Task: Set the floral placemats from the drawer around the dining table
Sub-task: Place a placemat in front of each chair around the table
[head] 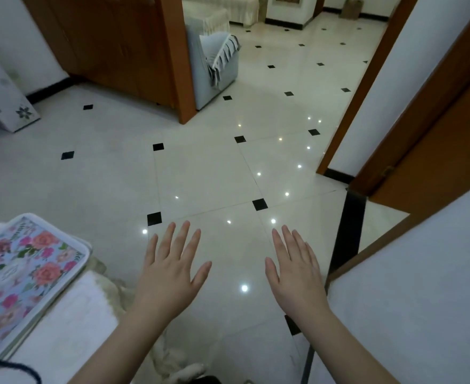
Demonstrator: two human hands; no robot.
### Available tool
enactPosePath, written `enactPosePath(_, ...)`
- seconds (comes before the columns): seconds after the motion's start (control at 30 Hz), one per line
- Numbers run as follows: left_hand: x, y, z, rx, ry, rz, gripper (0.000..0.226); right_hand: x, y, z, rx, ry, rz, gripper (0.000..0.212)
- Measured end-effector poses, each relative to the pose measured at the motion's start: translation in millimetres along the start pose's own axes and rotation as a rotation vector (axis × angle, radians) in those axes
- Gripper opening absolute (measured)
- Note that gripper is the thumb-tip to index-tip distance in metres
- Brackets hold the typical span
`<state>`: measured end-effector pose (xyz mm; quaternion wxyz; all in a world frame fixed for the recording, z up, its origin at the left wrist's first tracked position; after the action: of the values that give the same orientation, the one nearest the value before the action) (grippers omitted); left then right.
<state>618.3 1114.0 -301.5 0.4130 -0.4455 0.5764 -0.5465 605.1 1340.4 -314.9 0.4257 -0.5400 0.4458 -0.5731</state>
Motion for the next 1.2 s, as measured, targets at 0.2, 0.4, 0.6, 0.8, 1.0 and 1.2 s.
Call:
enactPosePath(0.2, 29.7, 11.9, -37.9, 0.006, -0.036, 0.019, 0.071, 21.3, 3.9, -50.6, 0.02, -0.068, -0.007, 0.068)
enactPosePath(0.4, 76.0, 18.7, -87.5, 0.017, -0.108, 0.045, 0.073, 62.0, 3.3, -115.1, 0.017, -0.127, 0.008, 0.069)
enactPosePath(0.6, 124.7, 8.3, -125.9, 0.0, -0.163, 0.046, 0.072, 104.6, -3.3, -164.2, -0.006, -0.177, 0.034, 0.062)
enactPosePath(0.8, 155.0, 5.8, -156.4, -0.004, -0.21, 0.061, 0.072, 131.1, -1.2, -209.9, 0.004, -0.249, 0.017, 0.059)
enactPosePath(1.0, 176.0, 36.5, -184.7, 0.034, -0.309, 0.142, 0.081, 158.9, 18.7, -266.6, 0.07, -0.39, -0.08, 0.066)
enactPosePath(1.2, 215.3, 39.1, -217.1, 0.08, -0.45, 0.099, 0.066, 186.3, 38.0, -344.7, 0.139, -0.511, -0.092, 0.064)
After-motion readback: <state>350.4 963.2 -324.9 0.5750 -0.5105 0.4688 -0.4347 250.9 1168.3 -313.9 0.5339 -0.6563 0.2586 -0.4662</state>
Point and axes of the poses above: each hand's wrist, its own z-axis away from the middle knuckle, its own y-axis out of the palm, x = y × z, the point moved 10 cm from there along -z, towards the middle knuckle, and after that the axes turned 10 degrees about y, right-handed, at the moved point
